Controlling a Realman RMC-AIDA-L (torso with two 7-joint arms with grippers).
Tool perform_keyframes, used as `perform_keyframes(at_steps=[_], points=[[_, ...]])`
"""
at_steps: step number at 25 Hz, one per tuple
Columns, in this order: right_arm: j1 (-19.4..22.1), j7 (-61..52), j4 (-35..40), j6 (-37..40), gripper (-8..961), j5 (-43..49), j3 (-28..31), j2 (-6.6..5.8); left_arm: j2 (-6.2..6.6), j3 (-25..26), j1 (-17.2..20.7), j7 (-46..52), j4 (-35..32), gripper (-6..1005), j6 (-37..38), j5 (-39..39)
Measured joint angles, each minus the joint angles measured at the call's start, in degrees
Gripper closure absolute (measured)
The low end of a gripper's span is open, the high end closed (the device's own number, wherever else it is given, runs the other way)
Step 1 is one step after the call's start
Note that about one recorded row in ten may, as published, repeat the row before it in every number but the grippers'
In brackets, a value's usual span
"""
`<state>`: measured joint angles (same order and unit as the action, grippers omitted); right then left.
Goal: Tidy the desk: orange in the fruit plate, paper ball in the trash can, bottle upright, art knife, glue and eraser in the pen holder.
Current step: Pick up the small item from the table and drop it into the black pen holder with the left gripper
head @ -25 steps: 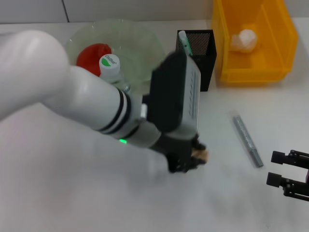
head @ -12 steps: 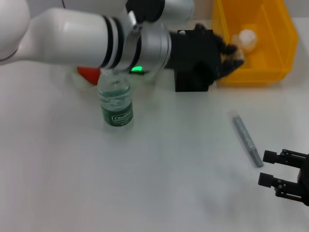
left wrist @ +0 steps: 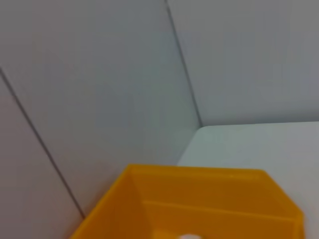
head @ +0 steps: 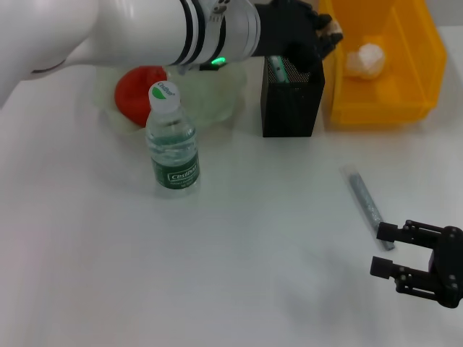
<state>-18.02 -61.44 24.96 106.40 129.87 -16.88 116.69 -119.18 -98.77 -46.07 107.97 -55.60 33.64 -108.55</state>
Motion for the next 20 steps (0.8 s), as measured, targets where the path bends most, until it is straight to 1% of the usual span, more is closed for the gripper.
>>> perform_keyframes(at_steps=[11,15,20], points=[[-0.32,0.01,-0.03,-0.90,304,-0.06,0.00,0.06,0.00,-0.49,-0.99,-0.78,2.36,742,-2.72,-0.31],[-0.83,0.25,-0.64,-1.19,304,-0.06,0.00,0.03,0.00,-1.28,-0.74,-0.46,2.48,742,-6.41,-0.31],[-0.88,0.27,-0.67,-1.41,304,-0.06,-0.07,0.02,0.00,-1.92,0.04,-0.36,2.64,742,-8.76,-0.29]])
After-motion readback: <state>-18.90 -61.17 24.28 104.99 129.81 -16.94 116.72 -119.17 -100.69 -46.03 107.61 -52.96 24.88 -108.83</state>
